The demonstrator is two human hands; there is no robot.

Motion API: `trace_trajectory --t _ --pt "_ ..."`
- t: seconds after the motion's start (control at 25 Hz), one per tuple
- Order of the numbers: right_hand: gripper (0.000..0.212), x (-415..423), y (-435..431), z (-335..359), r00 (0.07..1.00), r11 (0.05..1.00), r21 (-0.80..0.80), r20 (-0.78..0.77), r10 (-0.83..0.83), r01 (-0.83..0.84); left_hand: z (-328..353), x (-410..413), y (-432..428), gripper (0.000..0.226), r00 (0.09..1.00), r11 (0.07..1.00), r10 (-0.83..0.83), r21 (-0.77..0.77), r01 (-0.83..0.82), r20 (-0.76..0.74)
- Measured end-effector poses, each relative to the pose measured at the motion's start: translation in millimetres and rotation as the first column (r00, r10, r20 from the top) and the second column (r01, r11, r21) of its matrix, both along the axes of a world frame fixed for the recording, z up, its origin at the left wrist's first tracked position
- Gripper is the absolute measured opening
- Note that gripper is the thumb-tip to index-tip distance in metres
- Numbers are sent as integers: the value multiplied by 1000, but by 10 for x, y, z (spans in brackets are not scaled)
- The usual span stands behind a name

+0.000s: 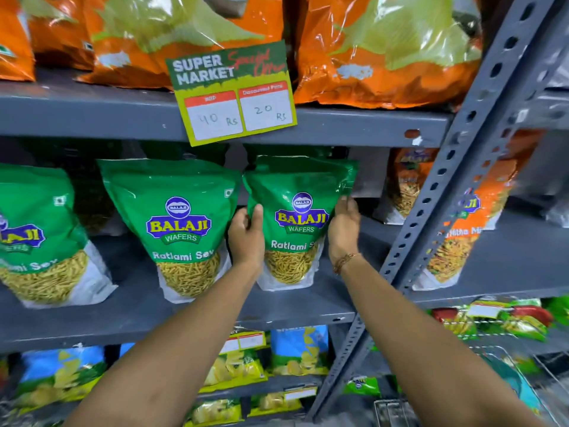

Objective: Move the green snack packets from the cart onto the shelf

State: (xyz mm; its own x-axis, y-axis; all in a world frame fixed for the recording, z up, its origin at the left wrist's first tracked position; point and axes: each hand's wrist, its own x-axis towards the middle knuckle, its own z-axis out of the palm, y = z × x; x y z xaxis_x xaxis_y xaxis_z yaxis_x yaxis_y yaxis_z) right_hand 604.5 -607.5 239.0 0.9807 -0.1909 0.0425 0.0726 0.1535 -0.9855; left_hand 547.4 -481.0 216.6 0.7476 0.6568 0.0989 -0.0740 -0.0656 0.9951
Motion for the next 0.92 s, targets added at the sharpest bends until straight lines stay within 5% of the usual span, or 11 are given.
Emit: trace_trajectory --t 0.24,0.32,0.44,0.52,0.76,0.92 --pt "22 165 -62 13 999 959 282 -29 37 -27 40 -20 -6 26 999 1000 -1 -19 2 45" --pt "21 117 -148 -174 998 935 351 -21 67 -55 2 -58 -69 24 985 979 -161 -119 167 59" --pt "58 -54 -143 -502 960 933 261 -65 273 -247 -302 -105 -66 52 899 893 -435 -154 422 -58" --pt "63 -163 -126 -653 937 938 171 -126 325 -302 -431 -136 -82 63 872 875 -476 -159 457 -114" --pt "82 -247 -226 -667 960 977 25 -183 213 -212 -421 -175 -214 71 878 882 -459 -185 433 -135" --pt "57 -513 -131 -530 973 998 -47 -223 -57 47 -350 -341 -247 82 895 920 -391 -73 384 -214"
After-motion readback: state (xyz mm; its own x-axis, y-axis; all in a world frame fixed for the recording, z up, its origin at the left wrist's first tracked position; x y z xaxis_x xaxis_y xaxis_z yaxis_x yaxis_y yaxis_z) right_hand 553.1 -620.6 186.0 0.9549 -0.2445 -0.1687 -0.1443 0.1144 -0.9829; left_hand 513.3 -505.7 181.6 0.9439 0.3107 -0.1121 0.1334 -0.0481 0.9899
